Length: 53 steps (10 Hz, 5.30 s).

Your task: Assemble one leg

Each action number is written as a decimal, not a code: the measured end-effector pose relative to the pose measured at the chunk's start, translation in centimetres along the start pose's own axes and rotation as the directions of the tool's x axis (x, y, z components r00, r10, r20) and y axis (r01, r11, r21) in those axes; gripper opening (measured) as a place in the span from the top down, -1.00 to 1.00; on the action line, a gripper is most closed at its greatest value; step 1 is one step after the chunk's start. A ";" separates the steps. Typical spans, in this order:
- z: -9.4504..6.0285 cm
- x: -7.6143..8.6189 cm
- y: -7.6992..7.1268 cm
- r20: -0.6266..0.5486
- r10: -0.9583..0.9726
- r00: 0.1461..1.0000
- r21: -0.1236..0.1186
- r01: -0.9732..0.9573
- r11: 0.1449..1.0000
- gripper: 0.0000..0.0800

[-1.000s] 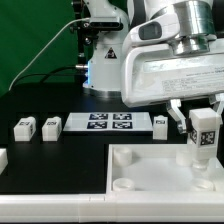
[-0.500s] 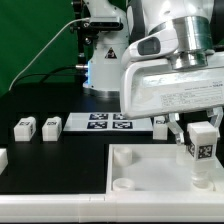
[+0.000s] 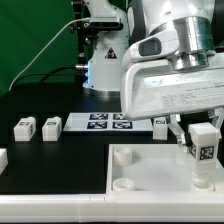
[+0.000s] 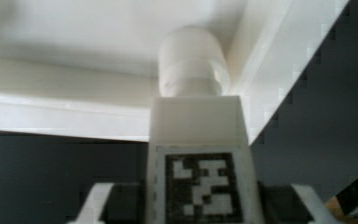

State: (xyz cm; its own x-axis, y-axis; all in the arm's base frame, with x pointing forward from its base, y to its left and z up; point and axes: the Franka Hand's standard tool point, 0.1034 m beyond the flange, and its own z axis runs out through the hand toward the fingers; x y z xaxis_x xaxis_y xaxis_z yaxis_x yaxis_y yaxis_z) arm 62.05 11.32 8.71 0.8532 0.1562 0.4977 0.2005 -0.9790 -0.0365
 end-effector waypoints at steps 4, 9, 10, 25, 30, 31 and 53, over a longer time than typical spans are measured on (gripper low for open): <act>0.5 -0.4 -0.2 0.006 -0.002 1.000 0.002 0.002 1.000 0.27; 0.8 -0.9 -0.5 -0.015 0.027 1.000 -0.013 -0.027 1.000 0.27; 0.8 -0.9 -0.4 -0.021 0.028 0.999 -0.014 -0.028 1.000 0.27; 0.9 -0.7 -0.4 -0.043 0.021 0.999 -0.018 -0.022 1.000 -0.62; -1.4 0.4 0.1 0.047 0.026 0.999 -0.011 -0.026 1.000 -0.62; -1.5 -0.4 0.2 0.146 0.030 0.989 -0.001 -0.030 1.000 -0.62; 0.1 1.0 0.1 0.402 0.752 0.523 -0.307 -0.696 0.649 0.27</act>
Offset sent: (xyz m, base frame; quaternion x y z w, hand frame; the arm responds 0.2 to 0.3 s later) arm 0.0026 0.0021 -0.0070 -0.0100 0.0030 0.0048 0.9999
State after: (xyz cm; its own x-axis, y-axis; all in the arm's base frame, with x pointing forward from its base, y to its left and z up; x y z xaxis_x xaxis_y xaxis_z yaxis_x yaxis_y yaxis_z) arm 62.96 11.43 9.08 0.7906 -0.6014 -0.1149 -0.6117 -0.7843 -0.1036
